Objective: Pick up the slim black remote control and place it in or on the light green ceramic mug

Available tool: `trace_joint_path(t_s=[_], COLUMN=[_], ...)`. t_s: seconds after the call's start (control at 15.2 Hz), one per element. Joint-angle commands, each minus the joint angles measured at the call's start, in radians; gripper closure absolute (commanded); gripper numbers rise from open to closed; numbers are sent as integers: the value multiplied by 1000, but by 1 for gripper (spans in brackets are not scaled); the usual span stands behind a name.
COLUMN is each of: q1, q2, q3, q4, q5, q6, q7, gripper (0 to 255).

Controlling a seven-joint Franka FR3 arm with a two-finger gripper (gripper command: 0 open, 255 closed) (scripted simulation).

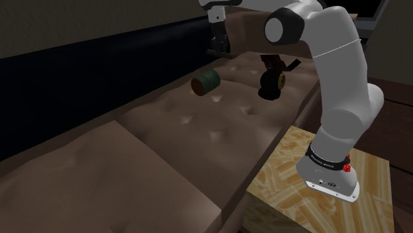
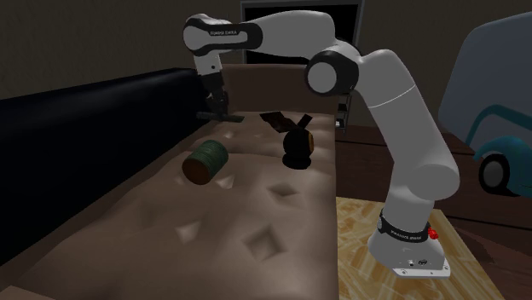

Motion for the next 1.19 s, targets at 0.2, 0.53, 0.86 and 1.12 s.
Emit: trace_joint_path(t_s=[0.2, 0.53, 0.86, 1.12], q1=[76, 140, 148, 153], q2=[10, 55, 28, 18], q3=[24, 46, 45, 45], q4=[15, 69, -45, -117], q5=[8, 18, 16, 15], q6=[-6, -14, 72, 133], q7=[100, 189, 186, 185], gripper=[255, 255, 255, 255])
